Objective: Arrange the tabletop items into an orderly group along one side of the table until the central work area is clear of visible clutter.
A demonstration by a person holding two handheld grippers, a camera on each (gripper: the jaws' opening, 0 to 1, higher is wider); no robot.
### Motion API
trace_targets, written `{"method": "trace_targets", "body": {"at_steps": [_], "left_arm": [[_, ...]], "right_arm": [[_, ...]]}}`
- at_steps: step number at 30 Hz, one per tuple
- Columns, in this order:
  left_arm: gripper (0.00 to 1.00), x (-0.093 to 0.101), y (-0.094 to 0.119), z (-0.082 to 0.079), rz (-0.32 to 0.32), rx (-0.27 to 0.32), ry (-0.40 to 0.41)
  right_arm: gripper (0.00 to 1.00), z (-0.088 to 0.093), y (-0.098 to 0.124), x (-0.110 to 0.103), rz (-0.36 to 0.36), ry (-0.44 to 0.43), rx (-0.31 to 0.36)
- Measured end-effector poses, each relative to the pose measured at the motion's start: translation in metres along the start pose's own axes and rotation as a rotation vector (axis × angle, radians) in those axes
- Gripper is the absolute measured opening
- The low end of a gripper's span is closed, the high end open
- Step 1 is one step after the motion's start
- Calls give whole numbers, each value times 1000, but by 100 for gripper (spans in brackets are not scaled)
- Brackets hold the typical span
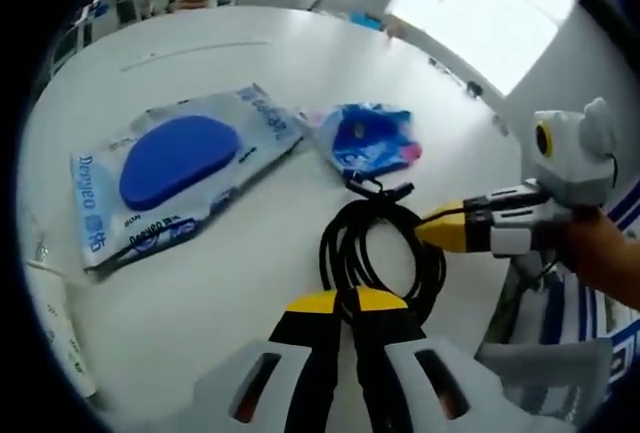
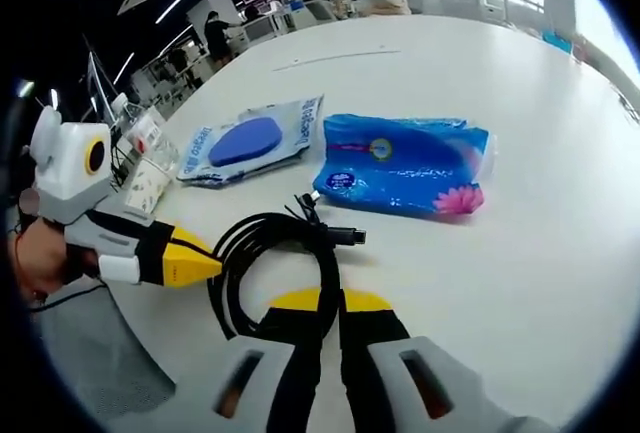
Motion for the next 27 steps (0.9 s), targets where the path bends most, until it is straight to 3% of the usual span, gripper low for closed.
{"method": "trace_targets", "body": {"at_steps": [27], "left_arm": [[3,0,0,4,1,14,-52]], "right_arm": [[4,0,0,-1,25,38,27]]}}
Point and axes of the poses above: the point that each gripper's makers call its tool centre point, and the gripper's own axes: y roughly backward along the fingers, x roughly to its right, z roughly out of its underside, the point moved 4 cm from there along y, roughly backward along the fingers, and after that the axes turned 13 degrees about y, right-handed, at the moved point
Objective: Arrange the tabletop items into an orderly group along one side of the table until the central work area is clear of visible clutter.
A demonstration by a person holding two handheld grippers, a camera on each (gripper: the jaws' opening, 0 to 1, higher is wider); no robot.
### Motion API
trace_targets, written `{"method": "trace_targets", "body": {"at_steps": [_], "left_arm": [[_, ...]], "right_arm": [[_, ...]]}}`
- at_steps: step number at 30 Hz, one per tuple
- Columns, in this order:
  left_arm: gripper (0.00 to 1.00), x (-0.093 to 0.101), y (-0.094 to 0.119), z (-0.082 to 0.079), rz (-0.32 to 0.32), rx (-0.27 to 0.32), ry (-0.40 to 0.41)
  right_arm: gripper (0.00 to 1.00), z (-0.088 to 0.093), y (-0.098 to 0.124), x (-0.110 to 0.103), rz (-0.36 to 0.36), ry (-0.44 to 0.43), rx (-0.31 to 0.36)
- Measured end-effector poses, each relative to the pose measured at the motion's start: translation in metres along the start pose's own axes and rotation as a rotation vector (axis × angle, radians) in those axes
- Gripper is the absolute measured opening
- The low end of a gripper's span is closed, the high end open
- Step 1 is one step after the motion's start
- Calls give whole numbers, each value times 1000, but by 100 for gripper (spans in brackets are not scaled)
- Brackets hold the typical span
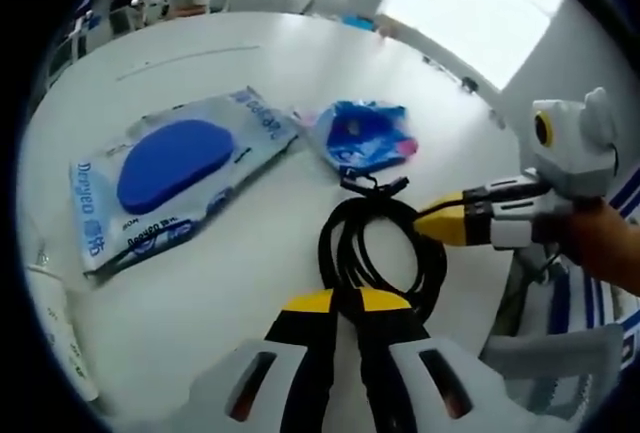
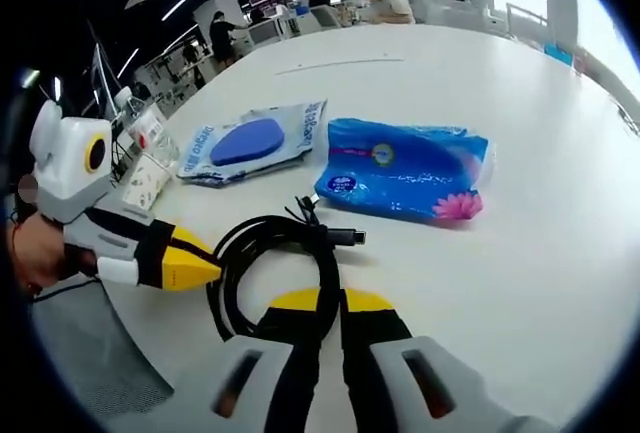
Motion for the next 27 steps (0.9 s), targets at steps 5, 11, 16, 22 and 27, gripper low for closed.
{"method": "trace_targets", "body": {"at_steps": [5,11,16,22,27], "left_arm": [[6,2,0,1,7,1,-13],[10,1,1,0,11,3,-18],[17,1,1,0,10,2,-23],[19,2,2,0,19,7,-18],[21,2,3,-1,26,11,-20]], "right_arm": [[6,0,0,0,0,-9,0],[11,4,-1,-3,-6,-4,-14],[12,3,0,-3,-3,4,-5],[18,2,2,-1,4,10,0],[19,2,4,0,7,14,6]]}}
Point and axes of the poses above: the point that each gripper's makers call its tool centre point, and the gripper's own axes: y roughly backward along the fingers, x roughly to its right, z roughly out of its underside, the point moved 4 cm from there along y, roughly backward along the fingers, and after that the axes turned 13 degrees about y, right-handed, at the moved point
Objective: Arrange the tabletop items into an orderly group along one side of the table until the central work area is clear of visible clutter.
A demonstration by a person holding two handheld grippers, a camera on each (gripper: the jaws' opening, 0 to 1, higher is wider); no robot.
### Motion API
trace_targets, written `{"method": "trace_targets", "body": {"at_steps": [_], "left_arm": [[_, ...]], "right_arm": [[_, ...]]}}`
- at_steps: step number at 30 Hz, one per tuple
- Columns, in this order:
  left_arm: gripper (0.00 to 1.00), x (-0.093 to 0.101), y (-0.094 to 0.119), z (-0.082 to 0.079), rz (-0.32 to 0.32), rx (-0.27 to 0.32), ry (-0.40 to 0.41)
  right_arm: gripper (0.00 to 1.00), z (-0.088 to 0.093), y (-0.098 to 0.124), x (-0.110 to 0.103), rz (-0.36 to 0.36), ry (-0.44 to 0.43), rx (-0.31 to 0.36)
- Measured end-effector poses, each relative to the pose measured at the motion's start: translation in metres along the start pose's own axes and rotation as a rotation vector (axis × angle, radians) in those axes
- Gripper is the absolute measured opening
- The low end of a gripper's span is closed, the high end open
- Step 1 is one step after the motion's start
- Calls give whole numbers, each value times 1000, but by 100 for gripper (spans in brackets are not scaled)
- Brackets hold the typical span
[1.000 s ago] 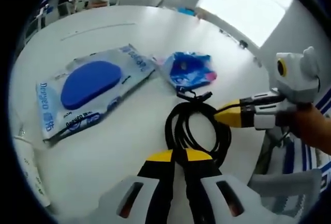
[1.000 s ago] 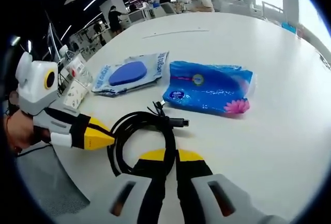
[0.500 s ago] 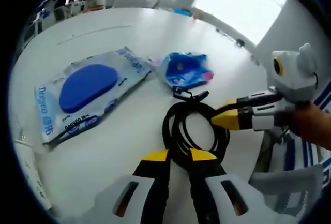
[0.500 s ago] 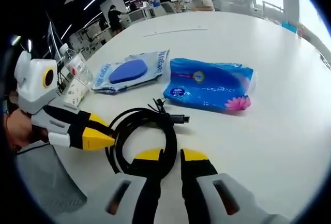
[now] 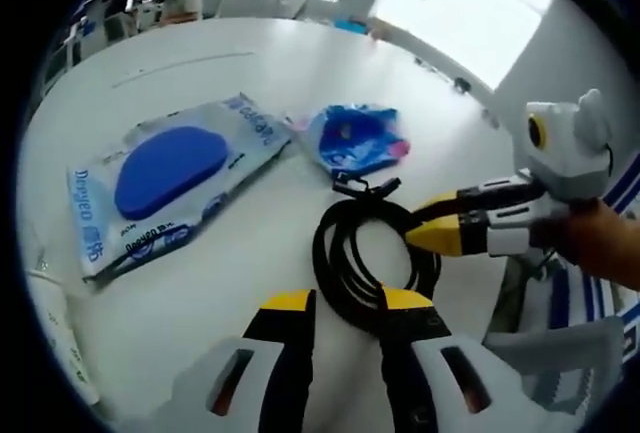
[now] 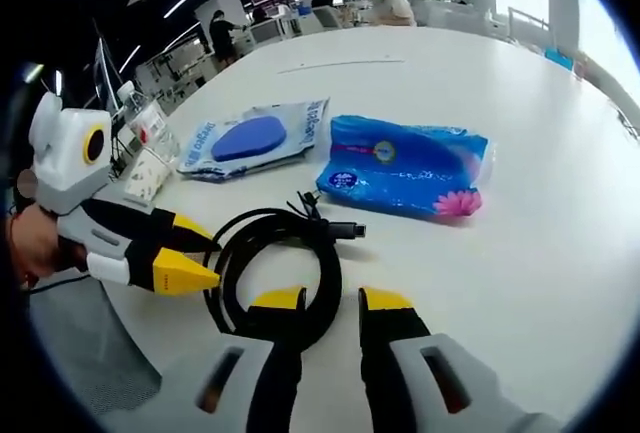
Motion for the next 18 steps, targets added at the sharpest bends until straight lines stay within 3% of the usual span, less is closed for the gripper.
{"method": "trace_targets", "body": {"at_steps": [18], "left_arm": [[32,-3,14,-6,25,35,-8]], "right_arm": [[23,-17,8,-3,0,28,58]]}}
Point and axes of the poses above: the point that each gripper's makers call its tool centre point, and the gripper's own axes: y roughly backward along the fingers, x roughly to its right, z roughly out of its underside, the point moved 4 cm from there along y, roughly backward along the fingers, and after that the axes turned 13 degrees about y, right-handed, at the moved point
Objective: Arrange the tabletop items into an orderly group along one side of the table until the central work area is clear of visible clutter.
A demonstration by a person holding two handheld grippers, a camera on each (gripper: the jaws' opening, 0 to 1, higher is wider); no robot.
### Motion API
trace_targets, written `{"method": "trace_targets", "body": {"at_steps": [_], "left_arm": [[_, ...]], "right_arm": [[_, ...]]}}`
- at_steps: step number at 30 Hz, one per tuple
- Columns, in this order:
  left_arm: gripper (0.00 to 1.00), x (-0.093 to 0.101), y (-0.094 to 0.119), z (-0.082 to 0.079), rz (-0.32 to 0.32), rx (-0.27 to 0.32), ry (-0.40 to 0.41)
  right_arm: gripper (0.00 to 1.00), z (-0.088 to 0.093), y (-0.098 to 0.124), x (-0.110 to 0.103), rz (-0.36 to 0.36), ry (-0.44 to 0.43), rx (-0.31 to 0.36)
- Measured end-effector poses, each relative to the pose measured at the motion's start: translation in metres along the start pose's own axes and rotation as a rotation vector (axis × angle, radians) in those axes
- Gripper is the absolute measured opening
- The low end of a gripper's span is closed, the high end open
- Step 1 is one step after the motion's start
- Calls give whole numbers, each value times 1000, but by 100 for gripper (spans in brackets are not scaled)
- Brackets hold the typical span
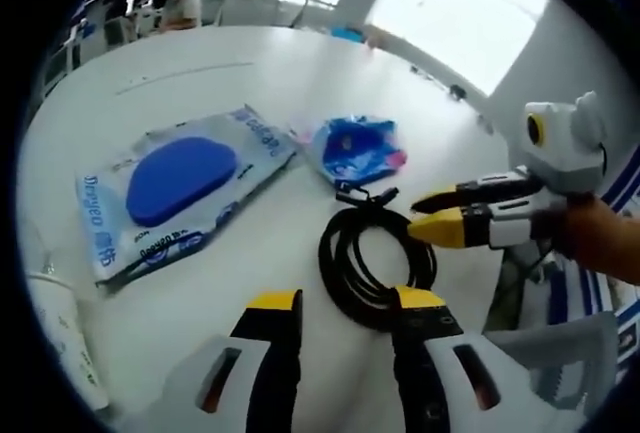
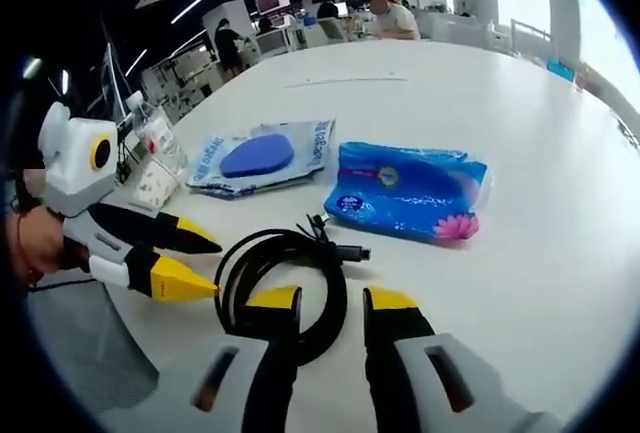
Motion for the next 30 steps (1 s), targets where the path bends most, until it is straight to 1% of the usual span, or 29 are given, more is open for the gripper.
{"method": "trace_targets", "body": {"at_steps": [2,7,10,12,18,21,24,27,29,30], "left_arm": [[34,-1,2,-1,5,8,-1],[35,-7,10,-2,5,22,-7],[38,-11,16,-4,11,38,-10],[41,-13,21,-8,19,63,-17],[42,-18,37,-15,17,100,-33],[44,-22,45,-16,9,114,-44],[46,-25,51,-17,4,123,-43],[45,-30,59,-18,-5,137,-41],[45,-33,63,-17,-16,135,-39],[45,-35,65,-19,-23,155,-57]], "right_arm": [[24,-1,0,-1,-4,4,6],[26,-6,0,-4,-11,19,22],[29,-12,1,-7,-31,34,47],[30,-17,2,-9,-33,54,63],[32,-26,1,-14,-48,66,88],[33,-31,2,-18,-53,83,101],[33,-38,3,-21,-62,91,128],[33,-42,4,-22,-62,106,134],[33,-44,4,-22,-62,111,127],[33,-46,4,-23,-63,112,141]]}}
Point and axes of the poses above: the point that each gripper's makers call its tool centre point, and the gripper's own axes: y roughly backward along the fingers, x roughly to its right, z roughly out of its underside, the point moved 4 cm from there along y, roughly backward along the fingers, and after that the axes turned 13 degrees about y, right-handed, at the moved point
